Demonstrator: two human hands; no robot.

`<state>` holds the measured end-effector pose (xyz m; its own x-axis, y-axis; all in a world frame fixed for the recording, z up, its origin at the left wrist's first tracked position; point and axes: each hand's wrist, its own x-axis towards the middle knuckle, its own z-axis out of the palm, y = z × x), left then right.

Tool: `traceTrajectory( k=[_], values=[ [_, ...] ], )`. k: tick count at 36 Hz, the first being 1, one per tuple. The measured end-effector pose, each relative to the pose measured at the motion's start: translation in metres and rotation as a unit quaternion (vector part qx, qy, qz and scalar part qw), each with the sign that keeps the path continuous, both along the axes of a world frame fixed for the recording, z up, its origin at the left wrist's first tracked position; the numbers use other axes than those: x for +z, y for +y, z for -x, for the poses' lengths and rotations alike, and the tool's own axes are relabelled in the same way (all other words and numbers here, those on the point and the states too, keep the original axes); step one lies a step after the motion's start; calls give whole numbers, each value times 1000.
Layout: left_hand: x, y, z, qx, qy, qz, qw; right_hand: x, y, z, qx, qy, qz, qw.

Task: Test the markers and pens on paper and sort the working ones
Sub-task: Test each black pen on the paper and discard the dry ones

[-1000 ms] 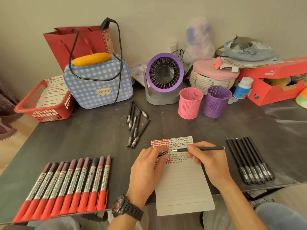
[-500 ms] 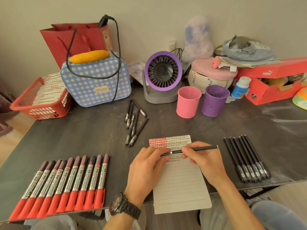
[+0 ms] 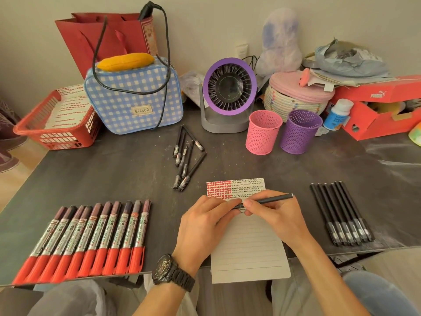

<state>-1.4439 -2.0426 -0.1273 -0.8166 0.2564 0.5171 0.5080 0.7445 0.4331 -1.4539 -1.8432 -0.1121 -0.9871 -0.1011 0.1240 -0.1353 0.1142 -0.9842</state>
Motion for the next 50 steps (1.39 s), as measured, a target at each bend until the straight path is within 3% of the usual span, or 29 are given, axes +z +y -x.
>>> traceTrajectory(
  k=[15, 23, 33, 37, 41, 46, 50],
  values=[
    [-9, 1, 2, -20, 29, -31, 999, 0, -7, 4, 5, 4, -28, 1000],
    [1, 5, 0, 33, -36, 54, 997, 0, -5, 3, -47, -18, -3, 999],
    [-10, 3, 8, 48, -145, 52, 987, 12, 45, 2, -145, -79, 57, 985],
    [-13, 3, 9, 60, -136, 43, 988, 27, 94, -6, -189, -66, -13, 980],
    [-14, 0, 10, 64, -138, 58, 987, 44, 145, -15, -198, -62, -148, 967],
    [-15, -2, 11, 71, -149, 76, 983, 49, 193, -22, -193, -140, -335, 911],
    [-14, -3, 10, 70, -153, 78, 983, 48, 205, -26, -195, -166, -419, 871]
  ],
)
